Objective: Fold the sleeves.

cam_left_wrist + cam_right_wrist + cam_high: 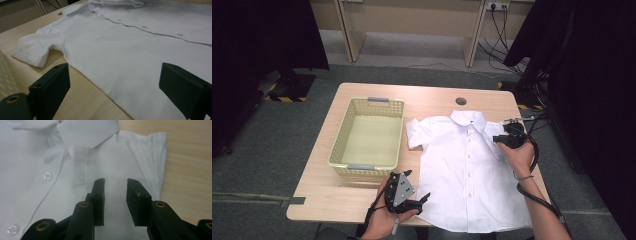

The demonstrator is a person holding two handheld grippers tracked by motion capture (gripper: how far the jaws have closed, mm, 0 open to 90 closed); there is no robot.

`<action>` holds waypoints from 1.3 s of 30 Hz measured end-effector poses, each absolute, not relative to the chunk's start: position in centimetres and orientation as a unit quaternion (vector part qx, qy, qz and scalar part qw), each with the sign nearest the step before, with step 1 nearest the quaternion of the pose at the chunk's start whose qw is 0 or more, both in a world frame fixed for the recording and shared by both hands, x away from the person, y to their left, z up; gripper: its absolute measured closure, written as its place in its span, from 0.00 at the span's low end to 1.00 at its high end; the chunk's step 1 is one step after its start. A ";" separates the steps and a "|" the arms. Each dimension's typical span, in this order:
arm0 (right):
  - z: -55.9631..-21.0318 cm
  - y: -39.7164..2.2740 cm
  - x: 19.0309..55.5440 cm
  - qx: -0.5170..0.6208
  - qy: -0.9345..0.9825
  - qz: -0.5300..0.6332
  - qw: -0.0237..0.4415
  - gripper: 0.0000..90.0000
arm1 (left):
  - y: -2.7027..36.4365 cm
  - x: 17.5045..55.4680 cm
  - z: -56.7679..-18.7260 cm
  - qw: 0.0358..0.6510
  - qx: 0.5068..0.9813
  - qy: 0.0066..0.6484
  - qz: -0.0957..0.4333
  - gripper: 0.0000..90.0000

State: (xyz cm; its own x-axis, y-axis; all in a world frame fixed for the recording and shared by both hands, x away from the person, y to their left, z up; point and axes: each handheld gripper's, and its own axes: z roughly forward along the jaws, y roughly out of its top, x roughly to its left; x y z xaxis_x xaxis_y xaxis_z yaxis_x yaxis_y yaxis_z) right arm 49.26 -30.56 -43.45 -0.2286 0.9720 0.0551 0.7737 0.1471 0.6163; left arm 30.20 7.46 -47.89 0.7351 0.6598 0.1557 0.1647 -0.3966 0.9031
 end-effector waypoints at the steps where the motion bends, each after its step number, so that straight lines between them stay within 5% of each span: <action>1: -43.8 -30.5 49.3 0.594 0.736 0.268 0.181 0.75 | 7.5 30.2 -47.9 0.484 0.796 0.259 0.255 0.10; 24: -45.6 -32.6 50.2 0.609 0.729 0.236 0.203 0.67 | 7.5 30.2 -47.9 0.487 0.792 0.264 0.256 0.09; 39: -43.0 -29.3 49.6 0.577 0.744 0.268 0.203 0.42 | 7.5 30.2 -47.9 0.487 0.793 0.263 0.254 0.08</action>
